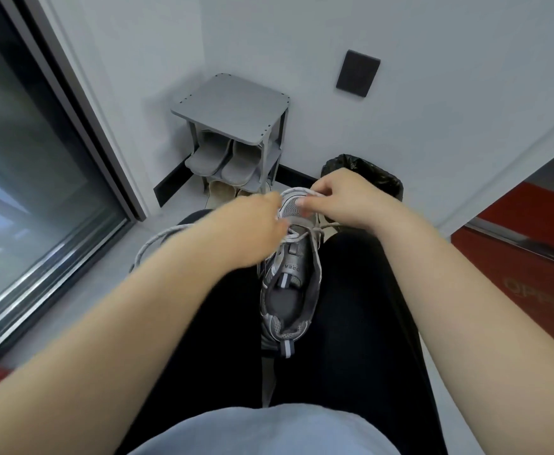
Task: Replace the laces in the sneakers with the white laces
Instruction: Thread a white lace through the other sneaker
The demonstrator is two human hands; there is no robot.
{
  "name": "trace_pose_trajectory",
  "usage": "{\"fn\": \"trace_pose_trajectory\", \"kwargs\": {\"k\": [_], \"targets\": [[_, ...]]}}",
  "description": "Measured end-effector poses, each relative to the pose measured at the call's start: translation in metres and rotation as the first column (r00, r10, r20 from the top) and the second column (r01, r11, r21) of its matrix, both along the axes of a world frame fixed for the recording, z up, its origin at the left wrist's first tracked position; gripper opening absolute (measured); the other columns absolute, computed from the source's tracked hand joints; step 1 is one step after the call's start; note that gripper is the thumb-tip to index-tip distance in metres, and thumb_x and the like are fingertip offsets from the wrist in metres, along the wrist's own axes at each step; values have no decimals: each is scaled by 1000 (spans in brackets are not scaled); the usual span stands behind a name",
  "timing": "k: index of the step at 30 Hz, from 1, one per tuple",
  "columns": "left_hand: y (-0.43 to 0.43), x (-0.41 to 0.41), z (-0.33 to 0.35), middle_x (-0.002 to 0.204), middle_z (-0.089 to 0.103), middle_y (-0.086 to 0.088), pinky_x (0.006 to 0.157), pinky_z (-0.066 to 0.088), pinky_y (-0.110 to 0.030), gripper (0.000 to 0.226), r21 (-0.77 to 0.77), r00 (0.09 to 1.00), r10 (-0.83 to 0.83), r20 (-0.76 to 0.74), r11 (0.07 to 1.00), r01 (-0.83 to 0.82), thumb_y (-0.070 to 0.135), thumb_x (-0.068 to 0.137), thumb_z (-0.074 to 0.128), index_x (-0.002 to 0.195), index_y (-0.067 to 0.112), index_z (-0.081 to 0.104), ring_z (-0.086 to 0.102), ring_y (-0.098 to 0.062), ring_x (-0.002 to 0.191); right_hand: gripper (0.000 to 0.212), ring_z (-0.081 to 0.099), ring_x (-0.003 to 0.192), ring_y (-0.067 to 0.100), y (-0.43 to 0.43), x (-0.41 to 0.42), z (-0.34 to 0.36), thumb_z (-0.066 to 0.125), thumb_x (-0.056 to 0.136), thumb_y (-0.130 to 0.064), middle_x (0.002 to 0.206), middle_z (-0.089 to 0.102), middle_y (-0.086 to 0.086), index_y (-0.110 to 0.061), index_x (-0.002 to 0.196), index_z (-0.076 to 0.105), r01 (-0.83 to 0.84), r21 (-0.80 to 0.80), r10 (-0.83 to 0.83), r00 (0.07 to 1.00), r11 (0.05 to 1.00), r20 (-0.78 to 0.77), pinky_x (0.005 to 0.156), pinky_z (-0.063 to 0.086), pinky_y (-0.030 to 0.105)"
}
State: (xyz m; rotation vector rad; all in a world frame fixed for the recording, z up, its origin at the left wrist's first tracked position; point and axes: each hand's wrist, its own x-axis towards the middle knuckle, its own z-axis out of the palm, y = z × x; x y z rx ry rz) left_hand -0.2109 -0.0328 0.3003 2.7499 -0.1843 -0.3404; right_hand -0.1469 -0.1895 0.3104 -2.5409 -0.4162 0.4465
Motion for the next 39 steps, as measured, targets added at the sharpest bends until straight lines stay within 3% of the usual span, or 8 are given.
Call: {"fn": "trace_pose_trajectory", "kwargs": {"k": [3,6,9,17,23,28,31,39], "targets": [[-33,1,-20,120,53,-10,79,44,-34,44,157,996,54,-73,987,-42,37,96,41,127,5,35,56,-28,105,31,42,51,1,-2,-1,15,60,87,-39,50,47,-12,-12,76,71,68,122,-68,998,990,-6,56,32,23],[-38,-3,-29,113,57,-8,65,39,-33,30,291,999,32,34,956,-40,21,97,39,123,8,39,59,-27,95,24,48,59,12,1,1,10,70,78,-35,62,53,-4,-12,74,62,-62,-43,64,997,997,43,55,37,26],[-29,-10,-23,75,49,7,62,36,-31,11,208,986,-40,159,978,6,28,98,38,90,22,43,52,-21,80,20,59,79,14,6,4,-19,76,70,-30,83,64,-5,-22,80,61,-91,-236,117,988,968,99,68,47,28],[26,-47,48,48,33,3,49,32,-15,42,-207,897,-423,-125,896,394,33,90,47,55,13,38,34,-9,45,28,55,81,12,7,11,-38,80,64,-33,84,59,-9,-24,80,60,8,-213,31,984,977,178,57,37,24],[55,-30,44,52,46,8,55,36,-18,34,102,943,-86,-323,987,125,33,91,46,62,23,61,43,-6,49,23,51,62,11,-9,12,-13,77,71,-37,58,54,-8,-20,66,62,-39,-221,45,999,975,22,56,39,24],[32,-17,19,100,60,0,83,45,-32,24,198,984,-60,-167,976,94,26,92,41,111,16,53,55,-20,91,38,42,47,7,-20,1,46,63,86,-33,49,47,-8,-19,55,47,96,479,-39,991,873,-129,66,40,23],[-3,-11,-2,117,56,-8,90,43,-37,38,57,997,-73,10,996,72,37,93,42,120,11,44,52,-27,106,31,42,45,5,-14,-7,53,64,87,-26,54,46,-5,-16,61,49,49,529,23,992,847,-128,69,52,22],[-29,-16,-27,81,51,0,58,34,-31,22,136,972,76,221,985,-108,38,98,33,101,16,39,51,-24,76,38,45,61,13,-2,-3,-5,73,73,-26,72,55,-1,-19,63,37,-92,-105,102,991,990,88,57,36,28]]}}
